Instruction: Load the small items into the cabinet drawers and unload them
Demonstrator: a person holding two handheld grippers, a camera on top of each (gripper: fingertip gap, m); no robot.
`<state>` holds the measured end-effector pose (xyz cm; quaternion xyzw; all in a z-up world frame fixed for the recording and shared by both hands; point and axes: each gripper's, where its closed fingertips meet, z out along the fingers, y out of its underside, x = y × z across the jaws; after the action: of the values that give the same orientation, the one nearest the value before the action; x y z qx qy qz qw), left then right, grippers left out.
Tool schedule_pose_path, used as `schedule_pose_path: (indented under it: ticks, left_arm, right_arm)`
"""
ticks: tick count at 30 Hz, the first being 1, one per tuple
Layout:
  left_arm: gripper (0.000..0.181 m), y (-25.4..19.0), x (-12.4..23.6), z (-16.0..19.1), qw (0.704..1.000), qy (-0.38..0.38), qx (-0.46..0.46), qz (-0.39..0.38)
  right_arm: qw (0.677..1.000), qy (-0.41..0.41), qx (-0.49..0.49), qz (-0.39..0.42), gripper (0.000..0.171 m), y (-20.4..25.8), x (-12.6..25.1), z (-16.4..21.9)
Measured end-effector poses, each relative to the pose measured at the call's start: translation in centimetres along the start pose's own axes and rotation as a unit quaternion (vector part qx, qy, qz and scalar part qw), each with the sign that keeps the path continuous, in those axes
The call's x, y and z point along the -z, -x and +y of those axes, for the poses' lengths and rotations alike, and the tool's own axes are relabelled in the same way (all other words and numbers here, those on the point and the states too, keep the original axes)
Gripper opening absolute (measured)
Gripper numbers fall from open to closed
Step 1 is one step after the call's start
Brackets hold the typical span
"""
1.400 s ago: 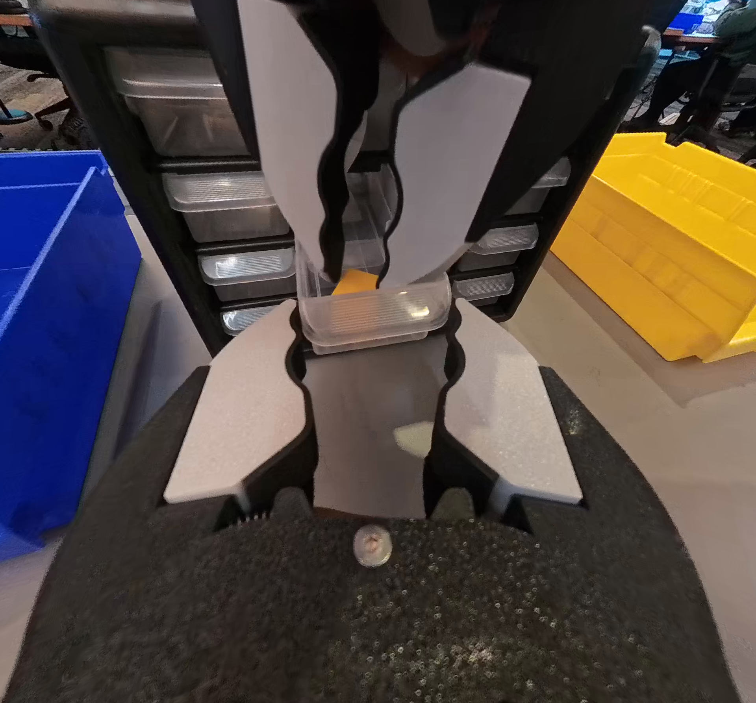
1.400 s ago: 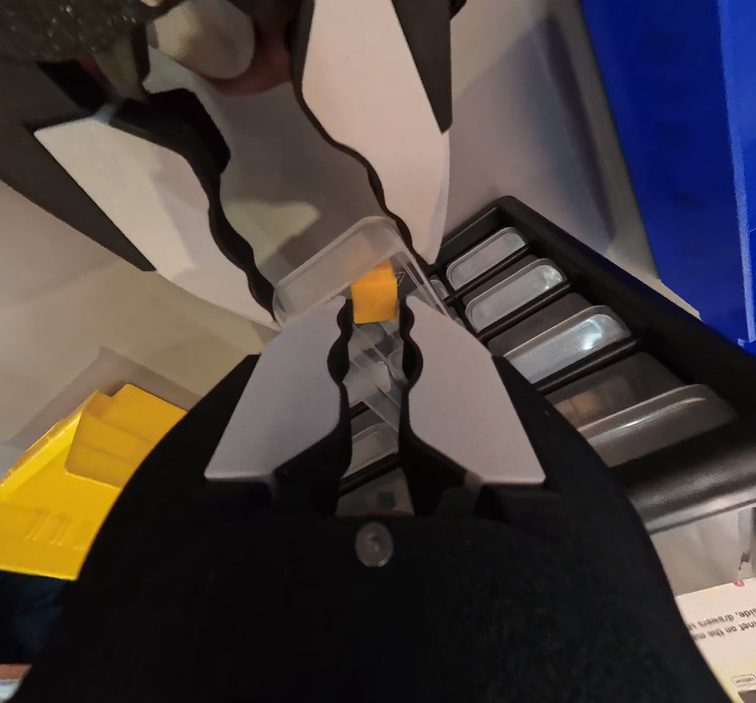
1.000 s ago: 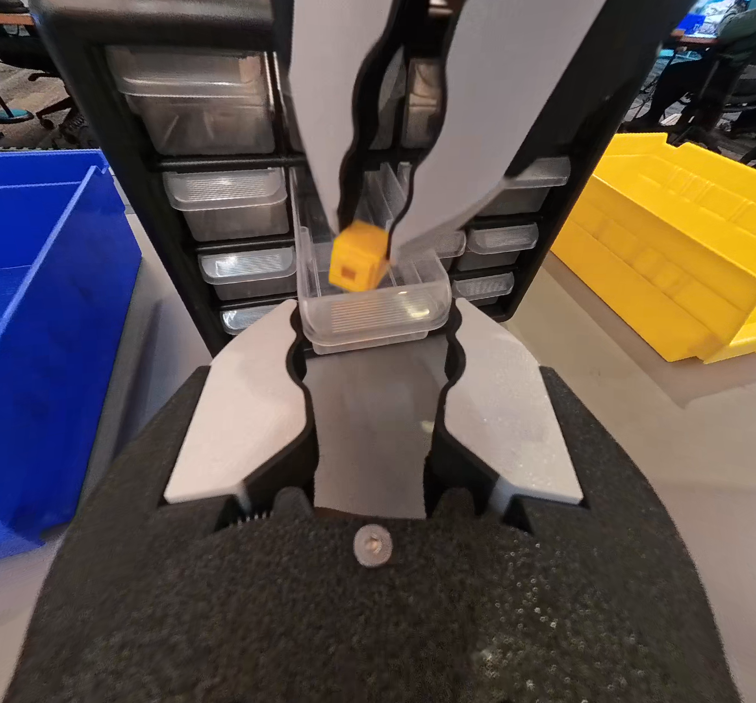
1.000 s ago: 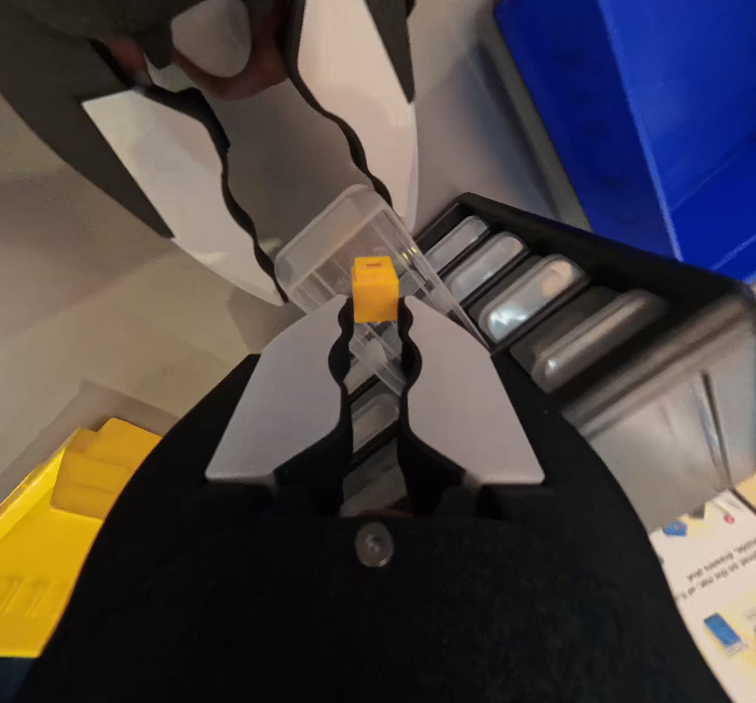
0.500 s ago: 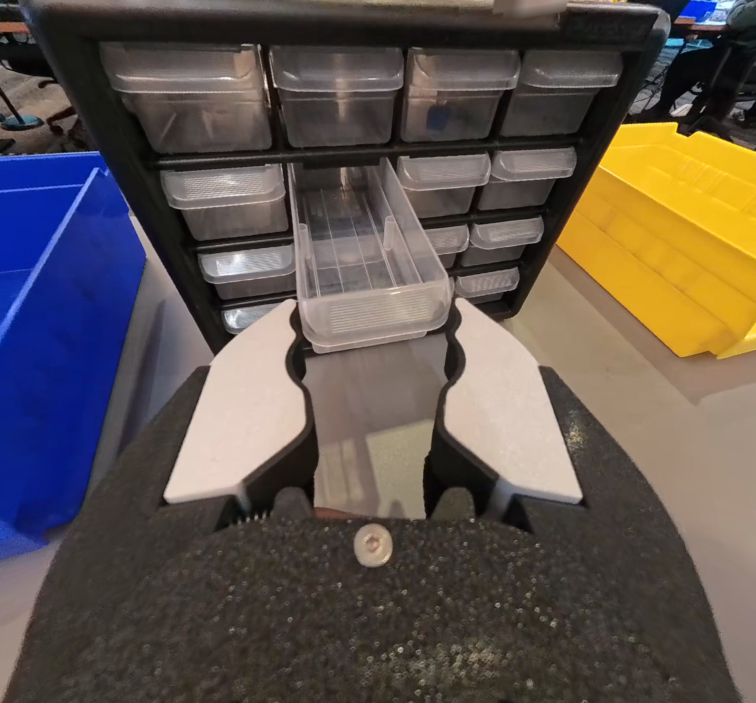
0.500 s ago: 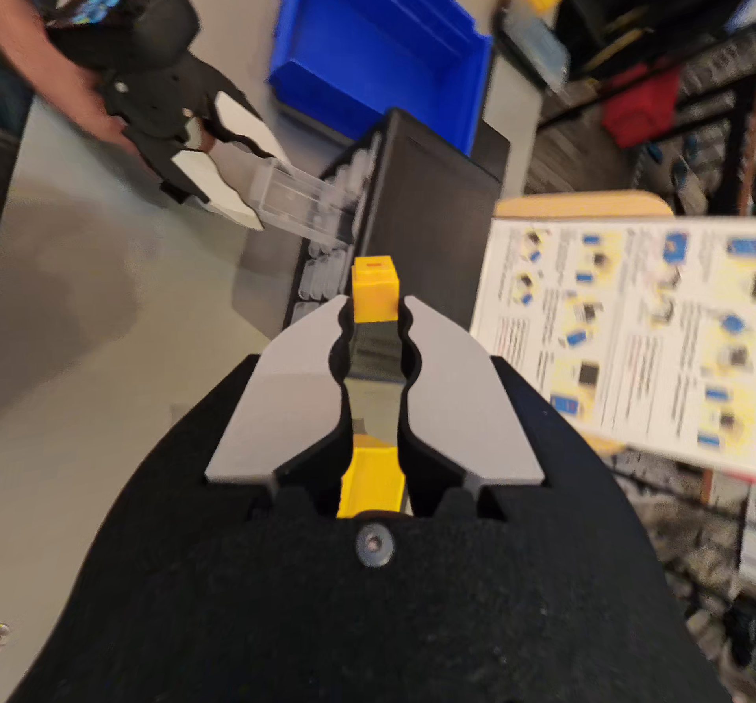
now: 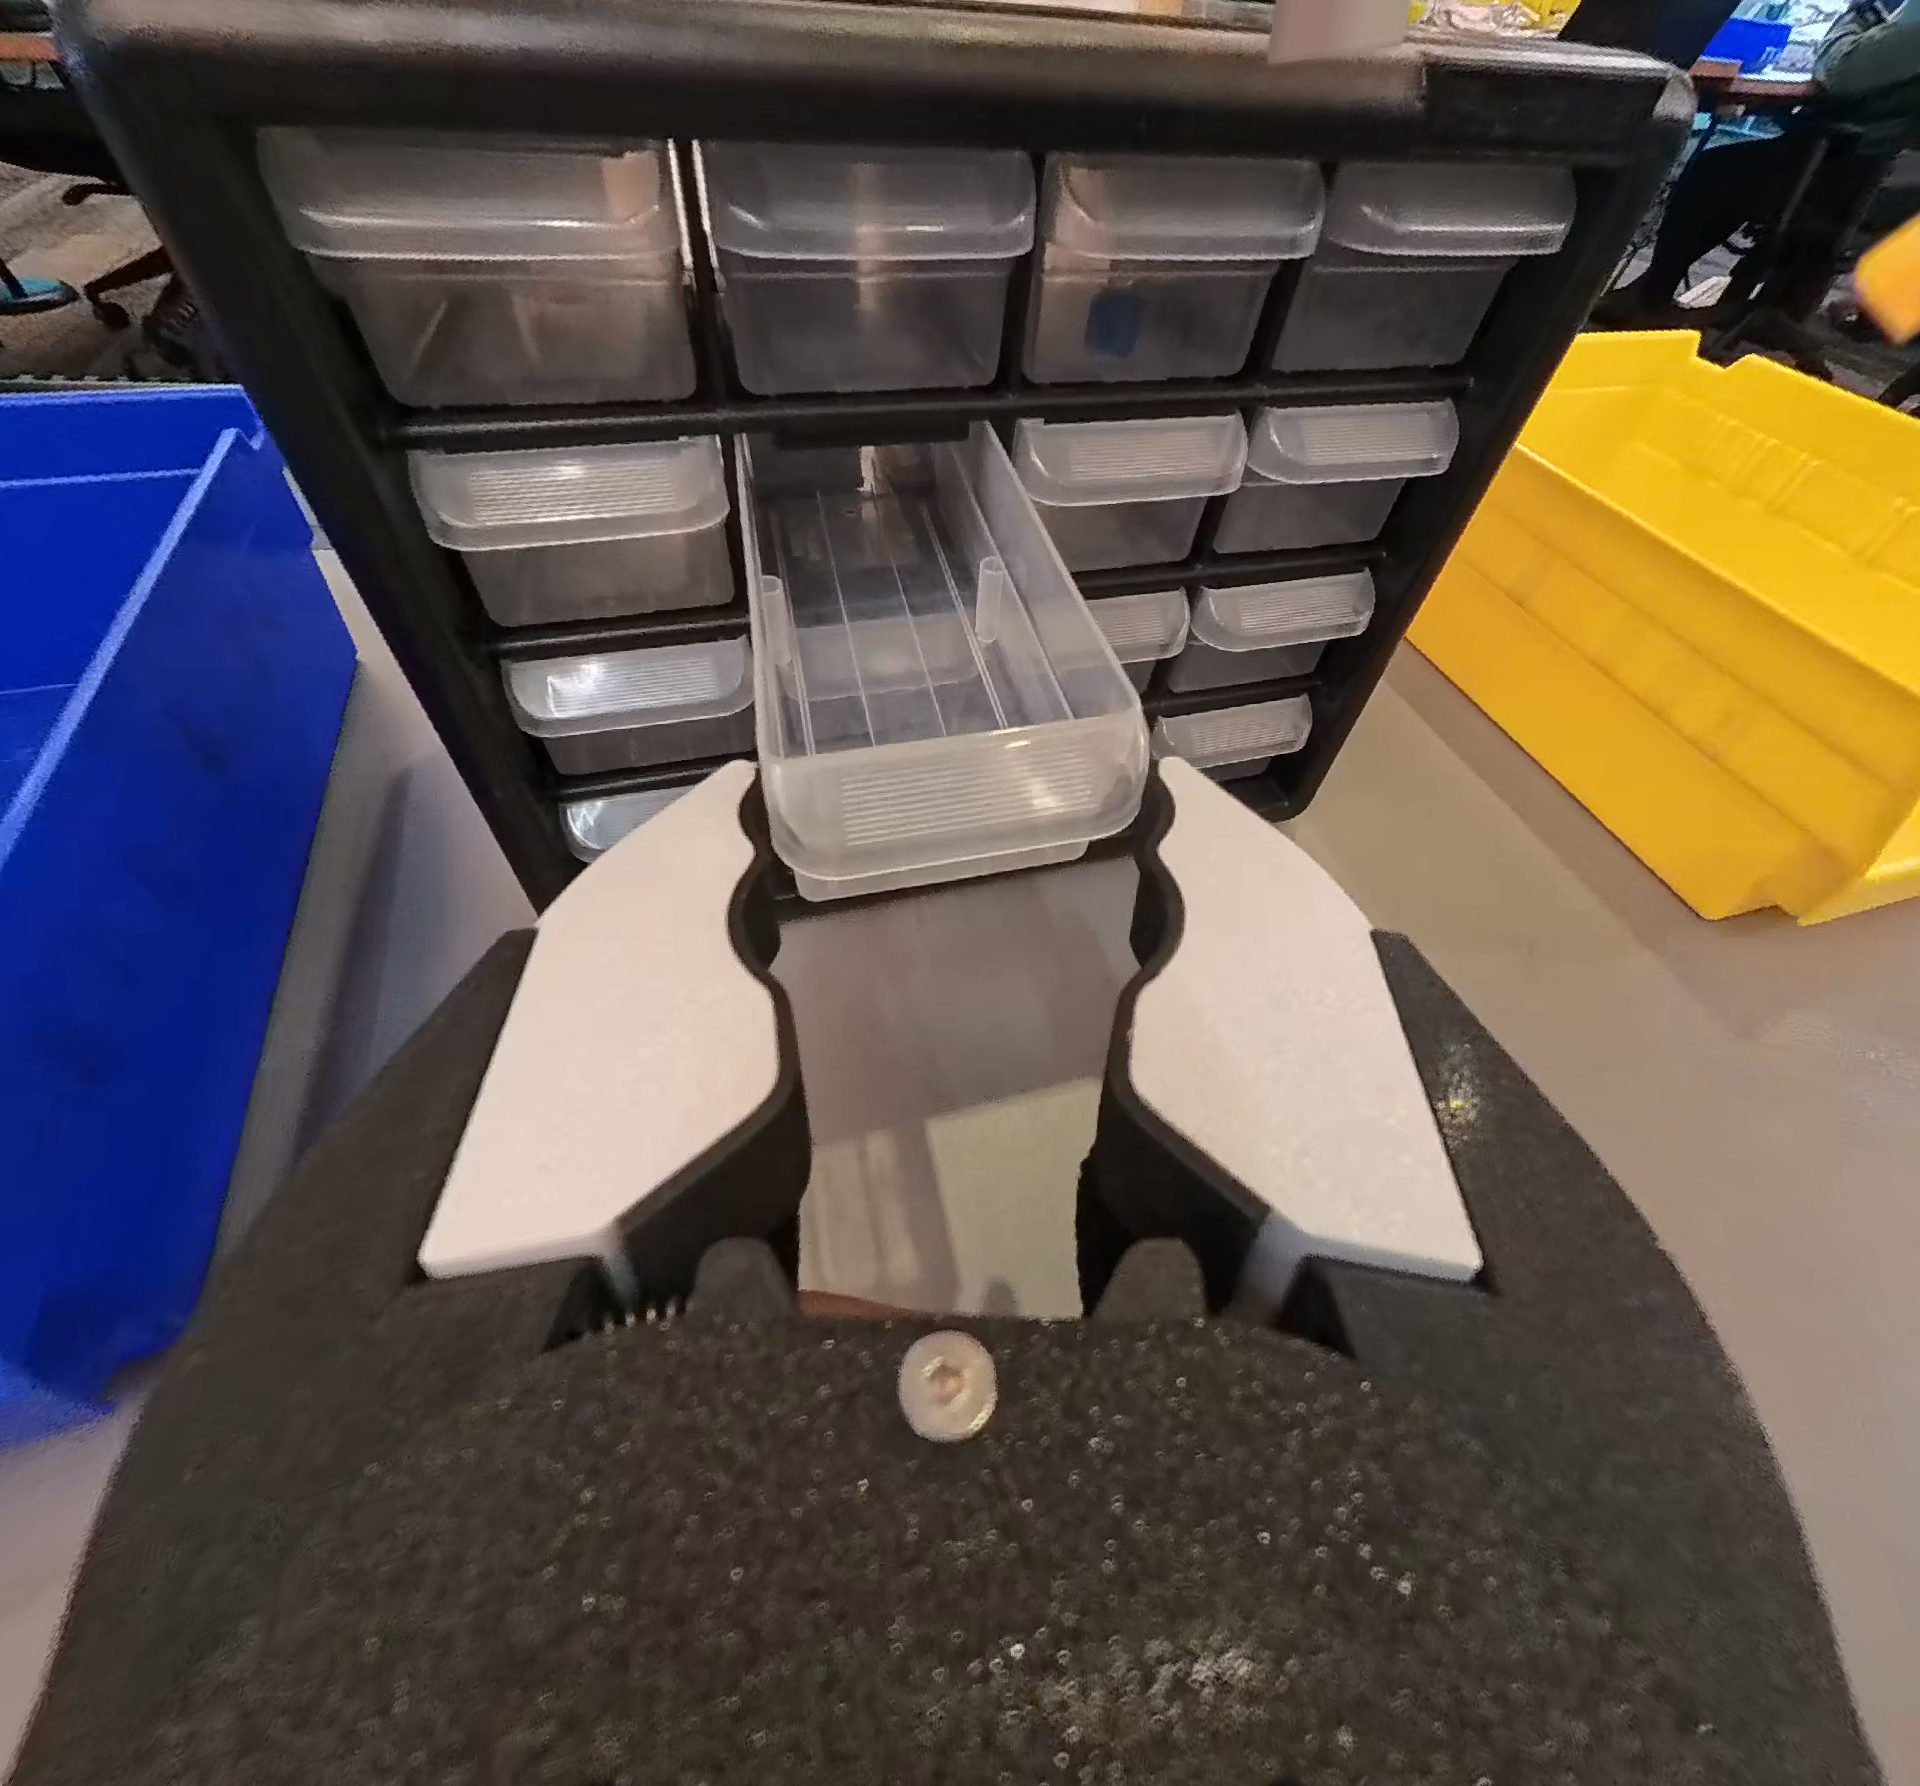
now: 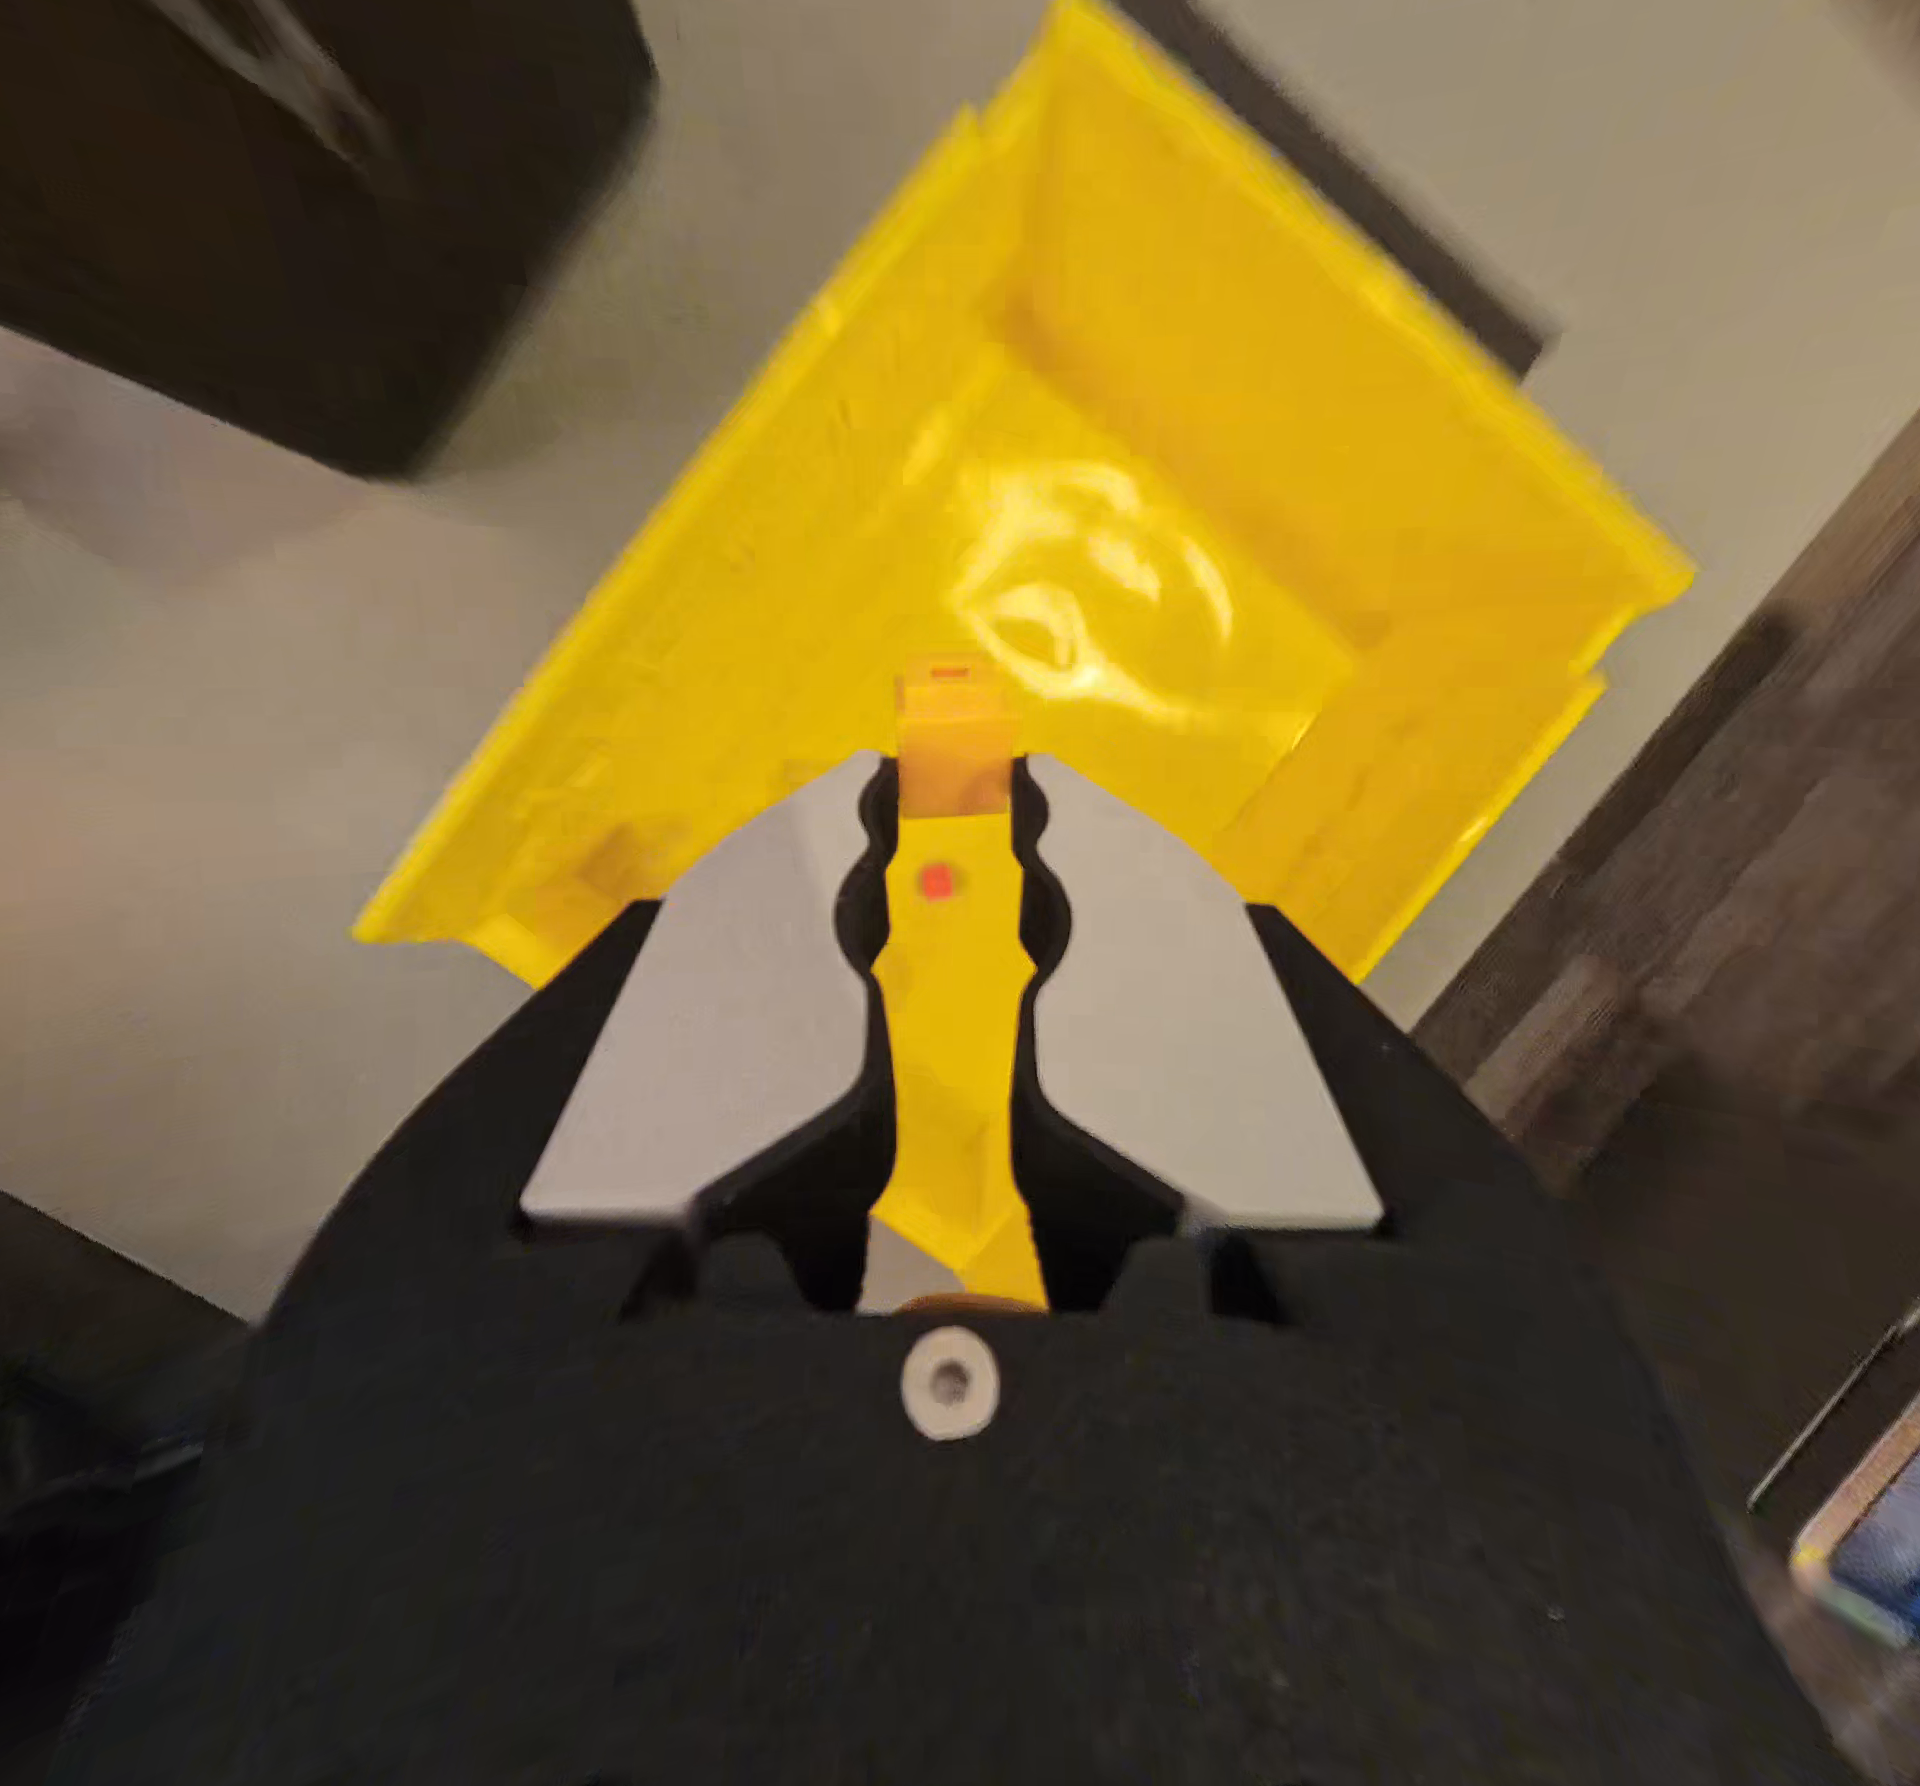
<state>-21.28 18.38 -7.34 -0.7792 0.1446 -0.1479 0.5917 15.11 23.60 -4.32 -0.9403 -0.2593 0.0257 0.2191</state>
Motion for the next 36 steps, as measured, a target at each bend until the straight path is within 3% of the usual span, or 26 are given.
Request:
schedule_pose_path:
  ticks: [4,8,18,19,21,24,27,30,36]
  left_arm:
    - [0.066,0.0,-0.1,0.0,1.0,0.0,-0.004,-0.002]
    - [0.066,0.0,-0.1,0.1,1.0,0.001,-0.008,-0.003]
    - [0.066,0.1,-0.1,0.2,1.0,0.006,-0.01,-0.002]
    - [0.066,0.1,-0.1,0.2,1.0,0.006,-0.011,-0.003]
    - [0.066,0.1,-0.1,0.2,1.0,0.006,-0.012,-0.004]
    - [0.066,0.1,-0.1,0.2,1.0,0.007,-0.016,-0.005]
    - [0.066,0.0,-0.2,0.2,1.0,0.008,-0.018,-0.006]
    - [0.066,-0.1,-1.1,-0.3,1.0,0.018,-0.014,-0.01]
    - [0.066,0.2,-3.0,-1.0,1.0,0.019,-0.015,-0.016]
  right_arm:
    - [0.992,0.107,-0.062,0.01,0.02,-1.3,-5.8,6.5]
    - [0.983,0.153,-0.1,0.032,0.02,-1.9,-8.2,9.6]
    - [0.969,0.201,-0.132,0.057,0.02,-3.0,-10.7,10.8]
    - [0.969,0.201,-0.133,0.061,0.023,-3.0,-10.7,10.8]
    - [0.969,0.193,-0.124,0.09,0.048,-3.6,-10.1,10.5]
    - [0.982,0.092,-0.1,0.128,0.048,-2.3,-7.0,7.6]
    - [0.989,-0.09,-0.082,0.089,0.046,3.9,-3.0,4.3]
    - [0.978,-0.189,-0.064,0.059,0.043,10.8,-0.7,5.2]
    - [0.947,-0.301,-0.108,-0.027,0.043,21.9,-0.6,8.5]
